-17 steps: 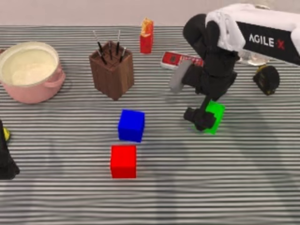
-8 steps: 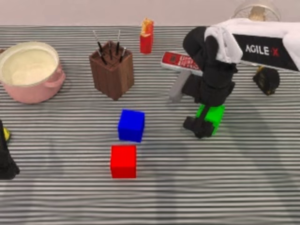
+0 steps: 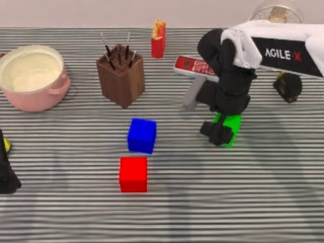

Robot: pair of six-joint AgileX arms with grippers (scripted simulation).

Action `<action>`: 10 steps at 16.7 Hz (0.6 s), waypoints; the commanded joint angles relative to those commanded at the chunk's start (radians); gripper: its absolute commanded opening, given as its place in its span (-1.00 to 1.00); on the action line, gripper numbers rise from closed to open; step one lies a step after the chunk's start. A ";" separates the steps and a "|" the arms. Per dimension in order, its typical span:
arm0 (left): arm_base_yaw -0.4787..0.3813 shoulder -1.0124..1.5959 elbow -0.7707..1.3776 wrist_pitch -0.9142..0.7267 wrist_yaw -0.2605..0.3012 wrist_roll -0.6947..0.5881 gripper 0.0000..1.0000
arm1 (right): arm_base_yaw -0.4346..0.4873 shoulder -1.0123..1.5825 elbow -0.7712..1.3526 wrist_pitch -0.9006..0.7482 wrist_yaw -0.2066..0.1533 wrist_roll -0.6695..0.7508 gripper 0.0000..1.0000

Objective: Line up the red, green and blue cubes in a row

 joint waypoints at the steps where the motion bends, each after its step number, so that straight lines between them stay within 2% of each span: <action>1: 0.000 0.000 0.000 0.000 0.000 0.000 1.00 | 0.000 0.000 0.000 0.000 0.000 0.000 -0.51; 4: 0.000 0.000 0.000 0.000 0.000 0.000 1.00 | 0.000 0.000 0.000 0.000 0.000 0.000 -0.96; 10: 0.000 0.000 0.000 0.000 0.000 0.000 1.00 | 0.000 0.000 0.000 0.000 0.000 0.000 -1.00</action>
